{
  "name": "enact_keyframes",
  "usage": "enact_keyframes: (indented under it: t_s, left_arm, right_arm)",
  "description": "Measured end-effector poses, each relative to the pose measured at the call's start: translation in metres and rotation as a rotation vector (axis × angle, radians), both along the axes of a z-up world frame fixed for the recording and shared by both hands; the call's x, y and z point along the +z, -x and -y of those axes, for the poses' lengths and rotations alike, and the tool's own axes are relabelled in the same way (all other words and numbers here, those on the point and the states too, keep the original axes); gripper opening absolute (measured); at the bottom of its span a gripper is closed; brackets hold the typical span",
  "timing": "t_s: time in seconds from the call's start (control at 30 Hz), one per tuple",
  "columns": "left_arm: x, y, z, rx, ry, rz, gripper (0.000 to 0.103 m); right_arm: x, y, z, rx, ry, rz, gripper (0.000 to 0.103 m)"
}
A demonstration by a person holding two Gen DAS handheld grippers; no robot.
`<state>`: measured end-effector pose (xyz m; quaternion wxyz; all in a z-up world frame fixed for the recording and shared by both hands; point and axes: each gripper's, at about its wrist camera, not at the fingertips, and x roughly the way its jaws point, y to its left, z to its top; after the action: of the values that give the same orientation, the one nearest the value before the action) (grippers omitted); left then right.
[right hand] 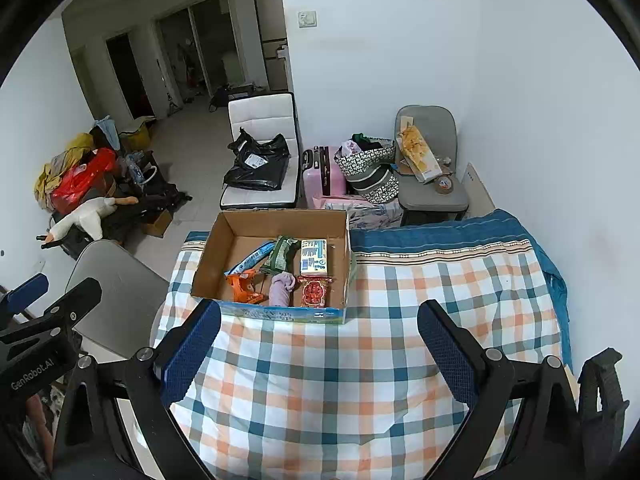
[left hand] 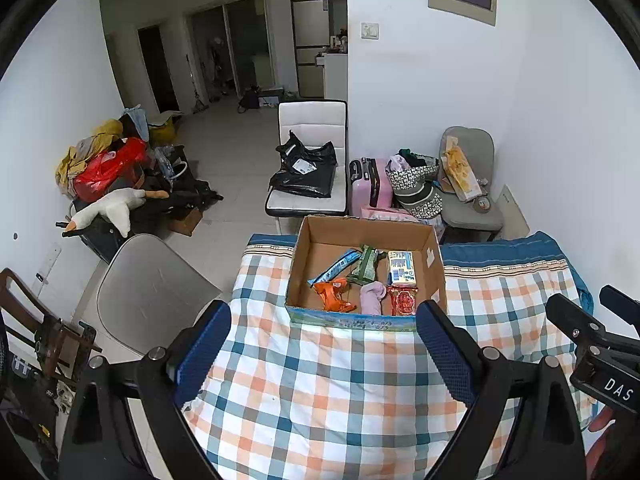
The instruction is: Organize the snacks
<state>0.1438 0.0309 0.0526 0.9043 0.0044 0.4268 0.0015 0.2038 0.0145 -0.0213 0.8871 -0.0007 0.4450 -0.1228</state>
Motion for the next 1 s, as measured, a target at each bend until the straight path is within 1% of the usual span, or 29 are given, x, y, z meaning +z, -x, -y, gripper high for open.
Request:
enact_keyframes:
  t_s: [0.6,1.0]
  left_arm:
    - [0.0013,0.0013,0.0012,0.0,-0.004,0.007,0.095]
    - [0.0032,0.0014,0.0023,0.001,-0.003,0.001,0.095]
  right_arm:
    - [0.007,0.0005,-0.0049,-0.005,0.009,0.019,0.1]
    - [0.0096,-0.005,-0.0027,0.004,0.005,0.003,0.1]
